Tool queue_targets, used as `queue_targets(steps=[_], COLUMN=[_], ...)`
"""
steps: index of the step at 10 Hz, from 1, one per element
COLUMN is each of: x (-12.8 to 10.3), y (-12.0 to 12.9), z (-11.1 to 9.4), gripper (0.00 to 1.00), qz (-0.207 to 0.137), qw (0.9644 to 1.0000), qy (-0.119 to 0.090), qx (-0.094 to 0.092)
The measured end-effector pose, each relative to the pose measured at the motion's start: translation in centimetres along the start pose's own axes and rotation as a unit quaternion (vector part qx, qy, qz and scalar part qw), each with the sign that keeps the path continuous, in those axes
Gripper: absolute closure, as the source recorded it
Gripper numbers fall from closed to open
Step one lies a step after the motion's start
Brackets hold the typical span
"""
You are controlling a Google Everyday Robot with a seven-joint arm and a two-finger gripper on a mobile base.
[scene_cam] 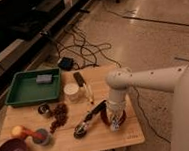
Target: Wipe red bowl with towel
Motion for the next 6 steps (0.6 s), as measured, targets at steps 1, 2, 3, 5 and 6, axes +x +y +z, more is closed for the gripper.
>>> queue_targets(steps=[1, 2, 3, 5, 6], x=[-0.1, -0.4, -0.8, -2.0, -2.8], y=[-0.2, -0.4, -0.8, -1.7, -2.3], z=[-0.1, -0.1, 0.2, 0.8, 1.1], gripper=[1.0, 1.0, 1.0, 1.0, 1.0], qz=[0.003, 0.006, 0.012, 0.02, 0.027], qw=[1.0, 0.9999, 0.9999, 0.9996, 0.9994], qy=[-0.002, -0.003, -0.004, -0.008, -0.01], qx=[0.004, 0.007, 0.011, 0.016, 0.02])
